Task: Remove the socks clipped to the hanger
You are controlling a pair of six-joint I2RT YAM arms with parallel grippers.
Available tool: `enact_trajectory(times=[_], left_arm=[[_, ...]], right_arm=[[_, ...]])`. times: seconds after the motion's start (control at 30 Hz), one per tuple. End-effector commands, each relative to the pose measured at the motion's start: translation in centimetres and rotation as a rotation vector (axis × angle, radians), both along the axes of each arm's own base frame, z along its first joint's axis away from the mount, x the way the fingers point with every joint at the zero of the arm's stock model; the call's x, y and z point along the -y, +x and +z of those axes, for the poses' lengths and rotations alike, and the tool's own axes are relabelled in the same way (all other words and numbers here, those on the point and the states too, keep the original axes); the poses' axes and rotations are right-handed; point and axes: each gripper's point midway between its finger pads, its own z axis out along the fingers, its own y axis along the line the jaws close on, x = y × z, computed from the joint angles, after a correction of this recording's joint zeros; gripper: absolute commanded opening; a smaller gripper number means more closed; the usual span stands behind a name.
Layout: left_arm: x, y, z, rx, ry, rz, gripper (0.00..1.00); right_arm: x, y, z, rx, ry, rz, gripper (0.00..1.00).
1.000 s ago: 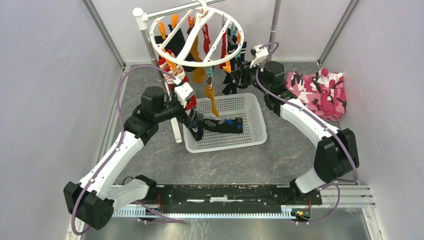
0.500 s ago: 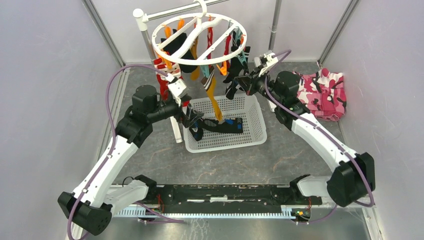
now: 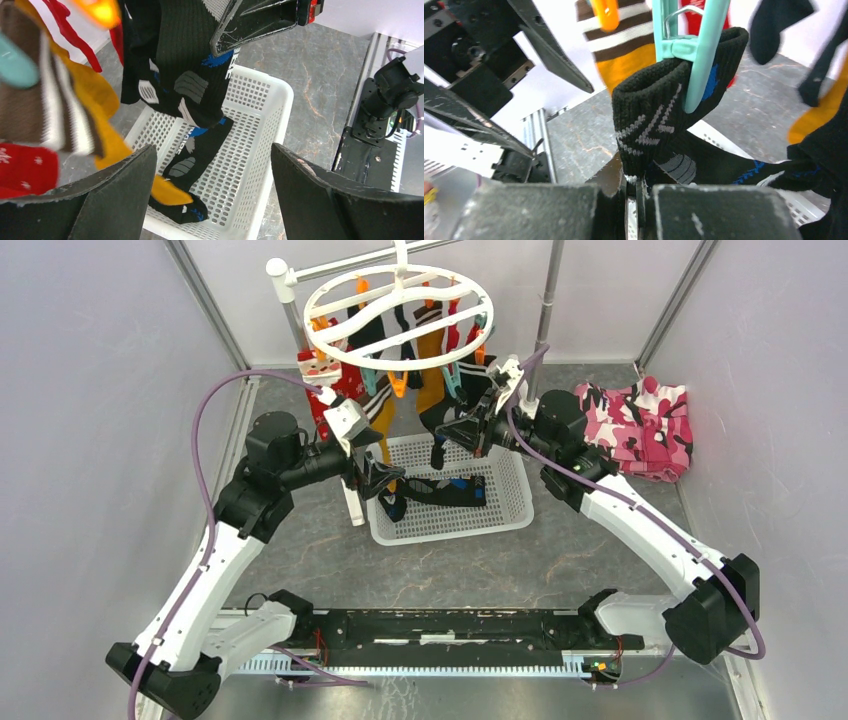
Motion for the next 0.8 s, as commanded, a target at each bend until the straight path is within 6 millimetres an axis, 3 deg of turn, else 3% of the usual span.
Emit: enact_trajectory(times=[0.0, 0.3, 0.43, 0.6, 0.77], left_arm=[[0.6, -1.3, 0.8, 0.007, -0.019, -0.063, 0.89], [1.9, 1.9, 0.4, 0.043, 0.022, -0.078, 0.92], [2.5, 1.7, -0.1, 0.042, 0.018, -0.13, 0.94], [3.4, -0.5, -1.1, -0.002, 0.02, -0.272, 0.94], [3.3, 0.9, -1.5, 0.037, 0.035, -0.227, 0.92]], right_arm=[[-1.2, -2.6, 3.4, 0.038, 0.085, 0.148, 0.06], [-2.8, -5.2, 5.7, 0.018, 0.178, 0.343, 0.11], [-3.1, -6.3, 5.4, 0.004, 0.193, 0.394, 0.15], [-3.3, -6.8, 5.3, -0.005, 0.214, 0.414, 0.18], [-3.7, -7.7, 5.8, -0.013, 0.233, 0.49, 0.19]])
